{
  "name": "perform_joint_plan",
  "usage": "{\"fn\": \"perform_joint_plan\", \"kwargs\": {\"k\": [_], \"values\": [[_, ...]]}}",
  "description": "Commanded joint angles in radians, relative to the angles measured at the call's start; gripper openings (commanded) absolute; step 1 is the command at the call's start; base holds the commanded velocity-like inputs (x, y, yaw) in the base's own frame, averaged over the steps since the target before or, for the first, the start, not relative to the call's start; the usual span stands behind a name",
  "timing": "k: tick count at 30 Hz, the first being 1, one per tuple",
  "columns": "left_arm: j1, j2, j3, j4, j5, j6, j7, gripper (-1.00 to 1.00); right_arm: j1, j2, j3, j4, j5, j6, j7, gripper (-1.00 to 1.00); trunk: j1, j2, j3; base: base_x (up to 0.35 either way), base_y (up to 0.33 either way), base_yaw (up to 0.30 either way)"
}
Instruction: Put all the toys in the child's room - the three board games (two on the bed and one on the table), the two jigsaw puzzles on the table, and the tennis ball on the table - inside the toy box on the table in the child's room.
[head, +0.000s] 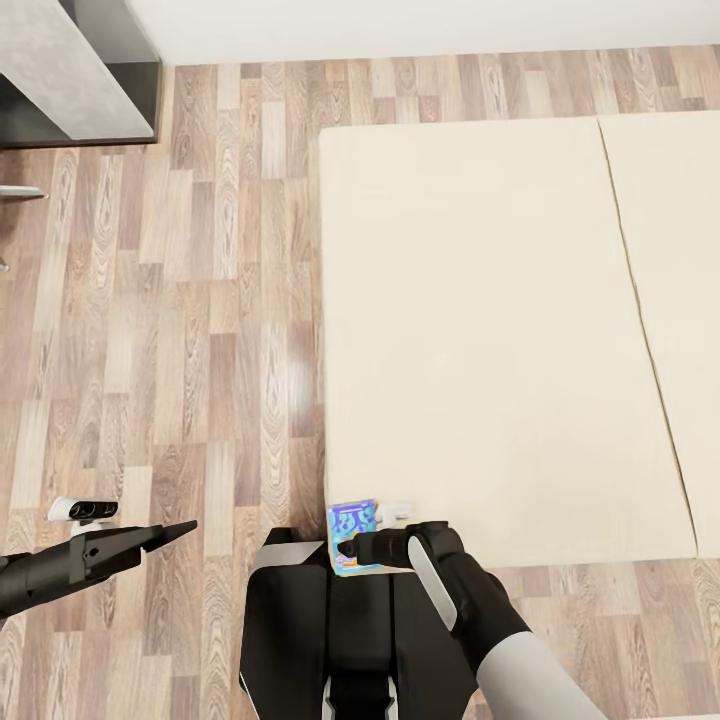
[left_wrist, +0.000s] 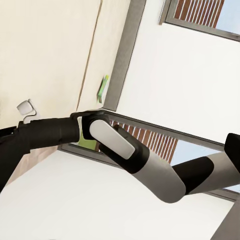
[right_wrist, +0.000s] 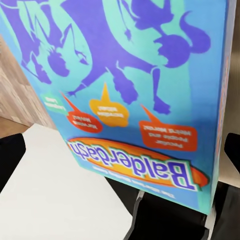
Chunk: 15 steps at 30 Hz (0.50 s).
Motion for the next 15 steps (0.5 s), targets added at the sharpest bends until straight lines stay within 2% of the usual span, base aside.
{"fn": "perform_joint_plan", "kwargs": {"k": [1, 15], "values": [[0.0, 0.0, 0.0, 0.0, 0.0, 0.011, -0.004, 1.0, 0.0, 0.0, -0.001, -0.001, 0.004, 0.004, 0.004, 1.0, 0.001, -0.002, -0.001, 0.0, 0.027, 0.0], [0.0, 0.0, 0.0, 0.0, 0.0, 0.011, -0.004, 1.0, 0.0, 0.0, -0.001, -0.001, 0.004, 0.004, 0.004, 1.0, 0.001, -0.002, -0.001, 0.0, 0.007, 0.0]]}}
